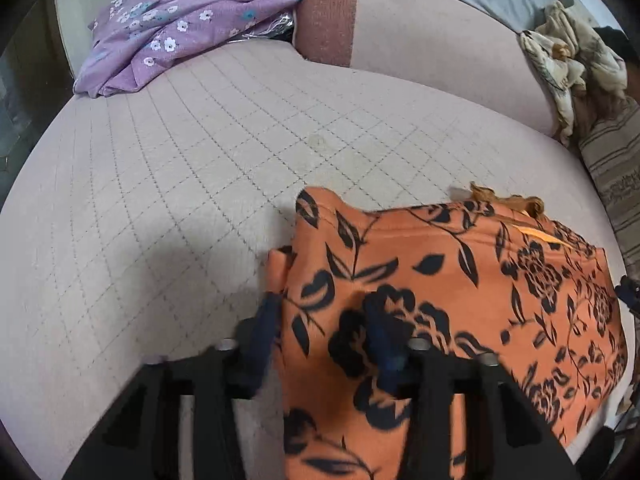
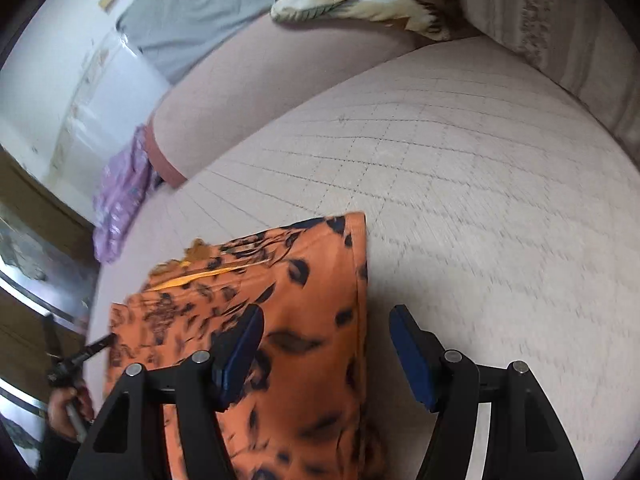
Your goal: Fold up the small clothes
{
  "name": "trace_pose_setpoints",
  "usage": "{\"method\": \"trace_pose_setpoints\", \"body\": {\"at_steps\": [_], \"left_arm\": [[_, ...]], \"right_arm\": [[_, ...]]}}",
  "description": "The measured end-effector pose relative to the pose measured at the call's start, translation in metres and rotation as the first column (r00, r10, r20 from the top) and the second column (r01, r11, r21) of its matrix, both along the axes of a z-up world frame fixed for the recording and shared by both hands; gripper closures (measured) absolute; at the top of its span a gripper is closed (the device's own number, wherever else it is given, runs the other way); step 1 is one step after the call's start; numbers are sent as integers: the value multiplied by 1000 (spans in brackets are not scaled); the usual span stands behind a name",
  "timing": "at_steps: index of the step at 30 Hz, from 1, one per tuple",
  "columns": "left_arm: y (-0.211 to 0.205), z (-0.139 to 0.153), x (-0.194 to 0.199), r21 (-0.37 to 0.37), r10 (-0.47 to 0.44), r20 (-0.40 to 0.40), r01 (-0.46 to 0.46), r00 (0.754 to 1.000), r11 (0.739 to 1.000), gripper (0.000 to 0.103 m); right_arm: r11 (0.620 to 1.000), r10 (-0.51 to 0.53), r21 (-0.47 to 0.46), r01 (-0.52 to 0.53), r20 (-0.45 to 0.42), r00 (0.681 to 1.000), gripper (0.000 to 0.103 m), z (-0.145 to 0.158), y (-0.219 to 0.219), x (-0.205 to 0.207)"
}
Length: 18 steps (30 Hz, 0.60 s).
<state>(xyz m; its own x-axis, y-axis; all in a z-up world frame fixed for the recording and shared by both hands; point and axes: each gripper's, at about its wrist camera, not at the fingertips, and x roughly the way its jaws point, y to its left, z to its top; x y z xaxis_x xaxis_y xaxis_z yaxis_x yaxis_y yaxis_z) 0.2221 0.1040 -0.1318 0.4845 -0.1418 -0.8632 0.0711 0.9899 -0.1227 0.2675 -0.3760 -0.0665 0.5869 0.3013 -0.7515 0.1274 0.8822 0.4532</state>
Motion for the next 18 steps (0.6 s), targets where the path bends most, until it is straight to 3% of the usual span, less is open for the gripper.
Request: {"method": "trace_pose_setpoints", "body": {"at_steps": [1,2,3,4,6,11,14,16,17,18], "left_arm": [[1,0,0,-4,12,-5,-12,1000,1000,74],[4,1,-2,-13,20,-3,-20,1000,1000,80],[3,2,-2,-10,18,4,-18,1000,1000,94],[0,3,-3,4,8,17,-8,1000,1000,97],[-4,12,-8,21,-9,67,8,998,1000,98],[4,55,-42,-1,26,237,-26,971,1000,98],[11,53,-54,20,77,282,-87,956,996,98],[16,28,-39,38,121,210,-132,970,991,94],[16,0,-21,39,111,75,-114,991,993,94],[15,-15,-13,34,93,5,-93,996,995,94]], "right_arm": [[1000,7,0,-7,-15,1000,35,-6,1,6],[1000,20,-8,-21,-22,1000,49,-10,5,12],[998,29,-46,-30,-18,999,64,-11,10,17],[995,49,-80,-51,-24,998,84,-11,17,21],[984,82,-157,-89,-47,995,94,-8,32,25],[911,131,-402,-90,76,989,97,42,64,6],[873,137,-487,-38,168,976,97,68,73,-3],[869,128,-494,-27,171,977,97,59,72,8],[869,106,-493,-37,113,988,94,38,69,23],[879,74,-474,-58,16,997,94,12,64,40]]}}
